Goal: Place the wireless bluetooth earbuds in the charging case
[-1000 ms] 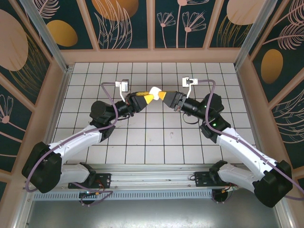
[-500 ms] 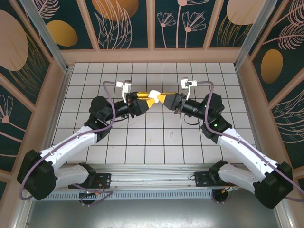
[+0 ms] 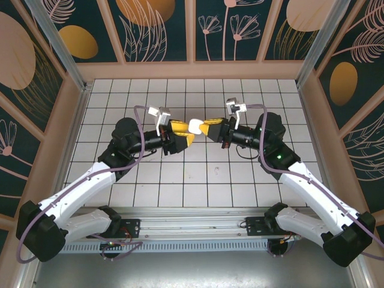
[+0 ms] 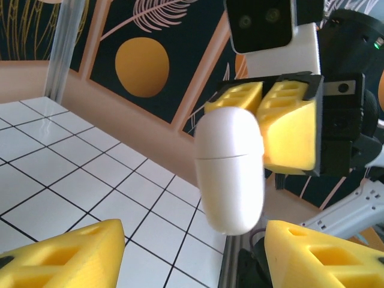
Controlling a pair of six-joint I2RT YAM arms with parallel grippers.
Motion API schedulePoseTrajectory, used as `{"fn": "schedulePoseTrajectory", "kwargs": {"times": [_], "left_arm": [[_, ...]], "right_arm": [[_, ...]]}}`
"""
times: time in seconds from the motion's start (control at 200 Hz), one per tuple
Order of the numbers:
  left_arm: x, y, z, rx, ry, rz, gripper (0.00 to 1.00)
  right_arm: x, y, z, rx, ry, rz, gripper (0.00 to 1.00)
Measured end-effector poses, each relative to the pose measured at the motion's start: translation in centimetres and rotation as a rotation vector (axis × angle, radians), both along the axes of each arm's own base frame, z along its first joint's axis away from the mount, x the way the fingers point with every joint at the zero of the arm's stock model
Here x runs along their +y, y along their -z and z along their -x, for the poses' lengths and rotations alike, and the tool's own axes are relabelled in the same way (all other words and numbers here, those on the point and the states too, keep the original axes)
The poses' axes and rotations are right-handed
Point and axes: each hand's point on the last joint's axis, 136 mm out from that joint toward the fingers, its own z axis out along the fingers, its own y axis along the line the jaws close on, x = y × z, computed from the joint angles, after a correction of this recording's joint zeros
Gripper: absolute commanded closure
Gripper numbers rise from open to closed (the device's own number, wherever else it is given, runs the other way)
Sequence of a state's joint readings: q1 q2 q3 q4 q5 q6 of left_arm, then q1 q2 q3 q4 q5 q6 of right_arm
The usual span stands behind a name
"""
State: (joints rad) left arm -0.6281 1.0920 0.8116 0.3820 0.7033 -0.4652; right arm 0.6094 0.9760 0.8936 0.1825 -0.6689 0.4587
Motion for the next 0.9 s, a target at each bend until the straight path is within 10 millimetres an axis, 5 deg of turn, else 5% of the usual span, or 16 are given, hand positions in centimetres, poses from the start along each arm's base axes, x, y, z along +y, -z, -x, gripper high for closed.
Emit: {"fn": "schedulePoseTrajectory", "kwargs": {"times": [0.896], "left_arm": [[-0.6,0.0,1.1,-0.043,0.1,0.031,0.64]], "right_arm": [[1.2,1.2,0.1,0.007,-0.081,0.017,0.89]]}}
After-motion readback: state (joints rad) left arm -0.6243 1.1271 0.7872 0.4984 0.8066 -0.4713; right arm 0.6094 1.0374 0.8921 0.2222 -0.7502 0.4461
